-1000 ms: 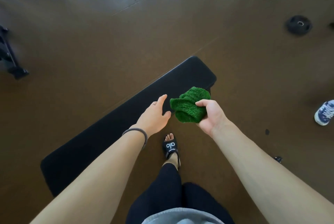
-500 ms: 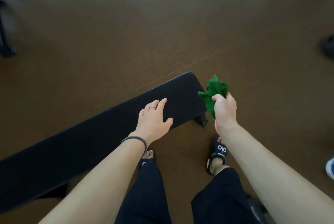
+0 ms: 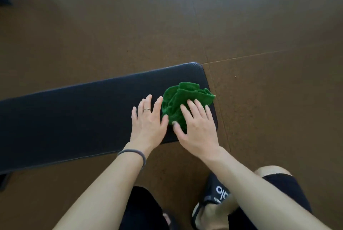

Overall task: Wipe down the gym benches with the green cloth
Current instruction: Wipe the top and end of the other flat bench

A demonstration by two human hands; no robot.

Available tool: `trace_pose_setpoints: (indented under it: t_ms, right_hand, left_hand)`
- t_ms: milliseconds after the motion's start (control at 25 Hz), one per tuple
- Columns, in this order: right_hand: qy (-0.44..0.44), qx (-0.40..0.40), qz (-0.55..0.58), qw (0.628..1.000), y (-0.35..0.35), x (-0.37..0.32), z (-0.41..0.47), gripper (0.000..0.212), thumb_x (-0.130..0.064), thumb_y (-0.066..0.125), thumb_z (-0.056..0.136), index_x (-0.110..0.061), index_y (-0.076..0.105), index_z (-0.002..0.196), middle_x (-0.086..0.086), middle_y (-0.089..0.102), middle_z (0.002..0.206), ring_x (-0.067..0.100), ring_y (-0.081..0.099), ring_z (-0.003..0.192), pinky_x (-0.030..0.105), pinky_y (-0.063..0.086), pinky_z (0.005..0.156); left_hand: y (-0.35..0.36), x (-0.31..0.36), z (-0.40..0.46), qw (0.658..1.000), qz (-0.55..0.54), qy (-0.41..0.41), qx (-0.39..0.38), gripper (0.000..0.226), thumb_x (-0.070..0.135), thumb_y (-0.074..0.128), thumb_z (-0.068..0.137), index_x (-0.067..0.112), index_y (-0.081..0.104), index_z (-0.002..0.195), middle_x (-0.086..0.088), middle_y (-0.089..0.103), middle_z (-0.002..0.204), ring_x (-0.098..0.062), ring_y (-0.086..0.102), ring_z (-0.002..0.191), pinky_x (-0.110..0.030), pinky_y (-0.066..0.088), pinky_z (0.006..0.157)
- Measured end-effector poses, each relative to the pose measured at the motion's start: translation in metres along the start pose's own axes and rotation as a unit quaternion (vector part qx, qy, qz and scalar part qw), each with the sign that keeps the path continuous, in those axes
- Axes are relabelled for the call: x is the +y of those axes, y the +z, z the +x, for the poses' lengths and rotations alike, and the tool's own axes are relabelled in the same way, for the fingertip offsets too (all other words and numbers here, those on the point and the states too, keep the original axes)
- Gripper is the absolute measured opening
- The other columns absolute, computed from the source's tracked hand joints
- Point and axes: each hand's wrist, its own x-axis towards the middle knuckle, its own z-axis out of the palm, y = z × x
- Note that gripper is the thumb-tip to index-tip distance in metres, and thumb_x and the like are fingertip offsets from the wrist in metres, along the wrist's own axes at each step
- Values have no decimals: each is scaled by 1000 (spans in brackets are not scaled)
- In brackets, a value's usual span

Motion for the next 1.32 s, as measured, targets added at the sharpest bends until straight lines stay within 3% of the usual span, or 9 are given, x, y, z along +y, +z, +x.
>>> trace_pose_setpoints:
  t_ms: [80,160,320,520,680,920,1000,1160,1320]
  right_hand:
    - [-21,79,-14,997,22,7,11,59,-43,39,103,-11,45,153,12,46,156,29,34,150,52,22,126]
    - [-18,124,-36,992,34,4,31,63,-41,37,104,-7,36,157,16,39,157,35,27,153,55,16,127]
    - [9,103,-96,990,54,-8,57,73,-46,23,103,1,24,159,24,24,162,43,14,155,58,10,128]
    - [-40,84,-100,991,40,6,88,66,-39,29,106,-2,24,160,23,18,168,39,13,157,53,8,129]
    - [-19,90,-73,993,31,8,130,62,-35,28,108,-9,19,164,14,12,172,31,6,160,47,3,130]
    - [-52,126,-83,987,58,14,-5,62,-38,21,105,-11,33,160,13,24,169,30,18,159,51,19,128]
    - [-70,109,-96,987,52,27,4,62,-39,21,104,-14,35,160,11,26,169,28,19,158,49,18,129]
    - [43,119,-69,990,27,42,78,60,-35,25,107,-15,28,163,10,18,172,29,14,159,46,14,129]
    - [94,182,-73,976,58,23,11,58,-34,31,108,-13,29,162,14,20,171,35,16,158,50,17,129]
  left_hand:
    - [40,-8,10,996,24,4,89,56,43,34,104,25,31,157,-10,24,166,-30,18,153,-53,13,126]
    - [66,-14,13,981,54,22,185,55,43,28,103,21,38,153,-11,33,160,-32,27,149,-55,19,124]
    - [82,-21,19,963,53,31,261,54,45,26,105,20,44,150,-10,40,156,-30,33,147,-55,22,123]
    - [80,-19,17,963,45,32,262,56,41,27,103,19,45,150,-10,41,157,-29,33,147,-52,20,125]
    - [82,-22,18,961,38,33,271,56,38,29,101,21,45,152,-8,41,158,-27,32,149,-50,18,126]
    - [83,-25,17,960,38,50,273,61,33,24,98,20,43,154,-10,39,161,-28,30,151,-50,17,126]
    - [83,-25,16,960,38,52,272,61,33,23,98,20,43,154,-10,39,161,-28,30,151,-50,17,127]
    - [84,-25,18,957,31,51,283,65,34,19,95,21,45,153,-9,41,159,-27,31,150,-50,18,127]
    - [84,-24,19,958,30,52,282,63,32,22,95,20,46,152,-10,41,159,-28,31,150,-52,19,126]
